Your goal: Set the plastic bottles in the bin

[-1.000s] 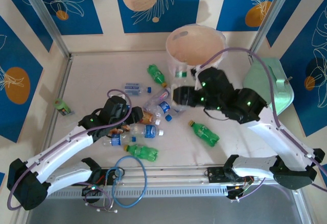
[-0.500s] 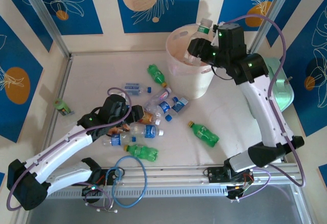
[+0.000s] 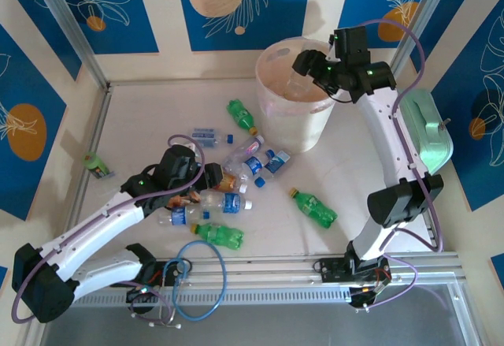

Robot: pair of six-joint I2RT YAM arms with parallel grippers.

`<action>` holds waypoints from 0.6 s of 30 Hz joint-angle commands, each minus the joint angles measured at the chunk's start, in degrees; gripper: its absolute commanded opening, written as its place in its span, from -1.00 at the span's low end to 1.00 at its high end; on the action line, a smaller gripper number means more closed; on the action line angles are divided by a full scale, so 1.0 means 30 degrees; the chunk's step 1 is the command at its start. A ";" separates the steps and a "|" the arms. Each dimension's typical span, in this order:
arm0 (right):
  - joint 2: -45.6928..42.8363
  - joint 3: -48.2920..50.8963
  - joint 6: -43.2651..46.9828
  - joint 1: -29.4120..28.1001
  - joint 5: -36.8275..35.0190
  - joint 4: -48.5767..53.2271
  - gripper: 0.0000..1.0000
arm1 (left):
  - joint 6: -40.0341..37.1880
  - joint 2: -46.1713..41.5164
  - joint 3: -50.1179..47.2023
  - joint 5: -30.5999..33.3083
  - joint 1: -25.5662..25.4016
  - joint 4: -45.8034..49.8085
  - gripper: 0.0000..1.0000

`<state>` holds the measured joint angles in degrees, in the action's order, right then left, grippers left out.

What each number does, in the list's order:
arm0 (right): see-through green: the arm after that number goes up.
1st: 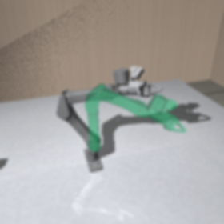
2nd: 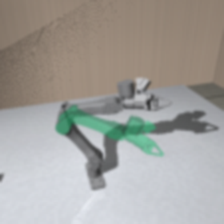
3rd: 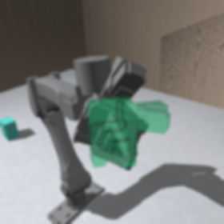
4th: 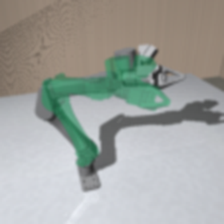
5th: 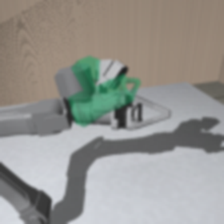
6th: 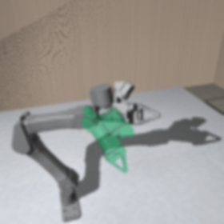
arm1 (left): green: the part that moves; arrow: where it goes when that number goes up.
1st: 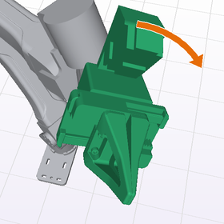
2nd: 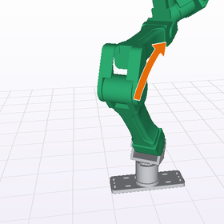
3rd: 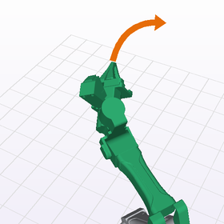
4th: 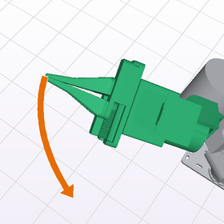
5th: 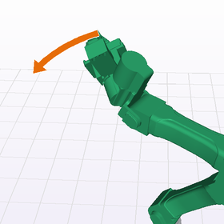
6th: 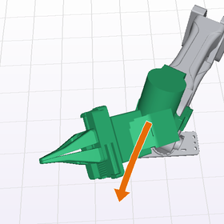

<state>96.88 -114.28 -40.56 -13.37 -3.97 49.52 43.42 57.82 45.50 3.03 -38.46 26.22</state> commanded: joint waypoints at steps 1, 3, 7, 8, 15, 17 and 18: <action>-0.0137 -0.0411 0.0302 0.0170 0.0705 -0.0420 0.60 | -0.0002 -0.0401 0.0313 0.0066 0.0163 0.0269 0.43; -0.0165 -0.0432 0.0419 0.0210 0.0791 -0.0464 0.67 | 0.0109 -0.0436 0.0216 0.0110 0.0164 0.0203 0.43; -0.0477 -0.0750 0.0736 0.0189 0.0954 -0.0283 0.68 | 0.0118 -0.0264 0.0216 -0.0034 0.0158 0.0094 0.44; -0.0643 -0.0809 0.0799 0.0164 0.0985 -0.0221 0.68 | 0.0136 -0.0253 0.0216 -0.0064 0.0185 0.0040 0.44; -0.3912 -0.0015 0.2727 -0.2137 -0.0897 0.1065 0.72 | -0.0812 -0.0302 0.1251 -0.0652 0.0163 0.0721 0.44; -0.5132 0.0845 0.3184 -0.3263 -0.1742 0.1552 0.73 | -0.1071 -0.0605 0.1386 -0.0512 0.0187 0.1169 0.45; -0.5819 0.1467 0.3411 -0.3929 -0.2345 0.1728 0.73 | -0.1272 -0.0745 0.1416 -0.0538 0.0165 0.1326 0.46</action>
<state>85.67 -112.38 -34.33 -21.50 -6.61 51.31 41.91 57.28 47.59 1.93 -38.48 27.64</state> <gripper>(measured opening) 0.861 0.729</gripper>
